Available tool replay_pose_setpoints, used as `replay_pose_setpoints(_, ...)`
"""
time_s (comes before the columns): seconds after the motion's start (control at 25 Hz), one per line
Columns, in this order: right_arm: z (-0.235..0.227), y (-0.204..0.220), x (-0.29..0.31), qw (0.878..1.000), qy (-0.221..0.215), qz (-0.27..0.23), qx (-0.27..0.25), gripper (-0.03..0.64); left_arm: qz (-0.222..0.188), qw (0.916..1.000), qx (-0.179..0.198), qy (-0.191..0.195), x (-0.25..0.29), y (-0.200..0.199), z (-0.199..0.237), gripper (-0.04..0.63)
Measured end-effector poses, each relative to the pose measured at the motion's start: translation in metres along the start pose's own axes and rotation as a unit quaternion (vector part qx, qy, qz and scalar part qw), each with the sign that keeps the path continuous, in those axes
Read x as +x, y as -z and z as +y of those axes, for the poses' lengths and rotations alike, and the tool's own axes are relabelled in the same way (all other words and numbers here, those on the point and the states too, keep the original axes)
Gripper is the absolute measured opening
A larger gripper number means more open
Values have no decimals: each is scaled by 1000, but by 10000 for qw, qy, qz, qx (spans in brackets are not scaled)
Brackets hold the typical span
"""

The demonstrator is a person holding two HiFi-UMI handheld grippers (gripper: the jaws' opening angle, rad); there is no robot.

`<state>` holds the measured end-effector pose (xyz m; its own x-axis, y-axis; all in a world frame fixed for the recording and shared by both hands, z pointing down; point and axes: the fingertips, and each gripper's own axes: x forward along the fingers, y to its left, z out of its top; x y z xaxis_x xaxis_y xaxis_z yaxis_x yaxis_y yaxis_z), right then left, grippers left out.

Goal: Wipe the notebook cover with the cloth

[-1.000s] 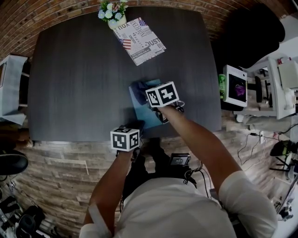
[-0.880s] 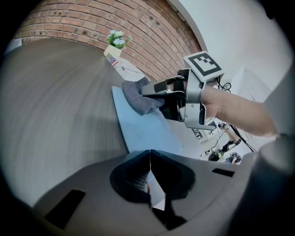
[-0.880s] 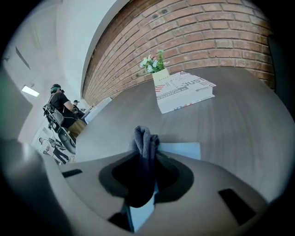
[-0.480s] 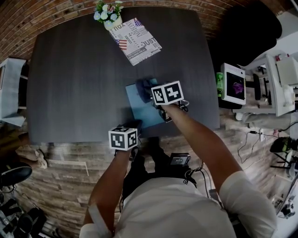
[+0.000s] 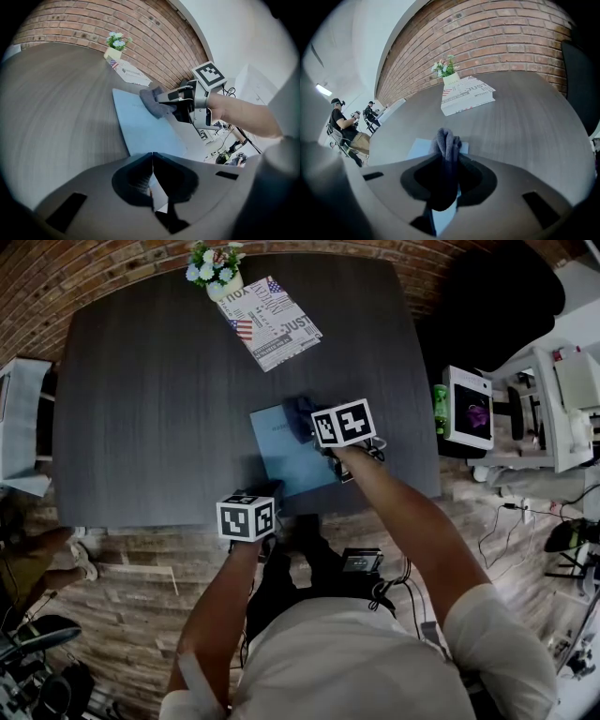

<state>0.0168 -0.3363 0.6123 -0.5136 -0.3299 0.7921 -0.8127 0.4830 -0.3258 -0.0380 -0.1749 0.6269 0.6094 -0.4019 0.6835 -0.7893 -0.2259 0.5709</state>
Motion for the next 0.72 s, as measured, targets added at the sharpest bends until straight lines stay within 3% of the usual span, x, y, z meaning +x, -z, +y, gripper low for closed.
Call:
replay_pose_setpoints(0.36,-25,1,-12,9990,425,58,-103,85,-1,10000,19,12,0,0,-1,18)
replay_pose_setpoints(0.72,-52,-1,-34,9927,1126,27,-425,83,-89,9998,22,154,0,0,-10,96)
